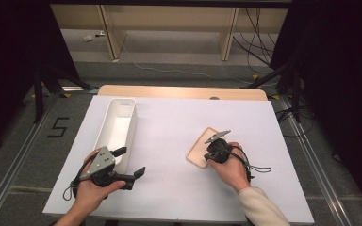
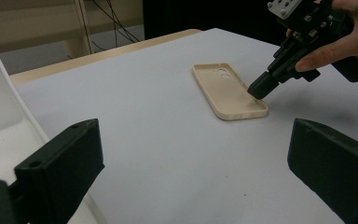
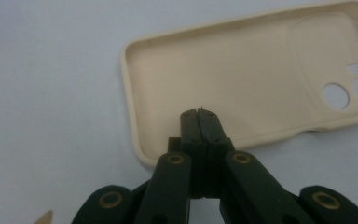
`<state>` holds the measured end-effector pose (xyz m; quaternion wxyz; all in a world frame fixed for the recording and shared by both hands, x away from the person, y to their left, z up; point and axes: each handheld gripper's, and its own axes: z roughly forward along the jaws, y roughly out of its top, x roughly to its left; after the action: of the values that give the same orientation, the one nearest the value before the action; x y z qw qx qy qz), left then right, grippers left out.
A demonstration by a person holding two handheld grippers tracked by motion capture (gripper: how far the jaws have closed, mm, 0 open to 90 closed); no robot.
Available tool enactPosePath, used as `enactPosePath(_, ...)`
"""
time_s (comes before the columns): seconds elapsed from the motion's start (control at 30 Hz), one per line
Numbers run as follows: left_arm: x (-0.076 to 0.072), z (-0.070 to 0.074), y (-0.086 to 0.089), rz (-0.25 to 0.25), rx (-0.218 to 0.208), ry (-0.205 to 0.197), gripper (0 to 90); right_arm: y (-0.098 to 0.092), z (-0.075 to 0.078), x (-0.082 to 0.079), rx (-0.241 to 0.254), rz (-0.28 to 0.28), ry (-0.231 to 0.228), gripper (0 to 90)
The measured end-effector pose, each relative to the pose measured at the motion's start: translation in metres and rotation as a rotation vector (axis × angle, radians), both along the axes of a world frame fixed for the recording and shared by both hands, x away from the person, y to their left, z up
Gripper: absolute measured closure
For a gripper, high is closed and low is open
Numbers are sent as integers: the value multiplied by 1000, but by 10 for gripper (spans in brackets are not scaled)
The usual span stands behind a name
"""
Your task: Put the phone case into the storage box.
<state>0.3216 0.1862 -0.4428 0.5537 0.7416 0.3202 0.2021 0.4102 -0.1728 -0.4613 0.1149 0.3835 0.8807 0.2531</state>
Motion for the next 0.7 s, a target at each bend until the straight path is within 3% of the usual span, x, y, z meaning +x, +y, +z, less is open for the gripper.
enactPosePath(0.07,0,0,0,-7,-7,1,27,0,1,-1,-5,-24,16,900)
enactPosePath(0.33,0,0,0,-4,-5,-1,27,-5,2,0,-19,-17,9,900)
enactPosePath(0.37,0,0,0,-2,-3,0,27,-4,3,-2,-17,-41,33,900)
enactPosePath(0.47,0,0,0,-4,-3,-1,27,-7,3,0,-23,-18,19,900)
enactPosePath(0.7,-1,1,0,1,4,0,28,-10,4,-1,-39,-42,30,900)
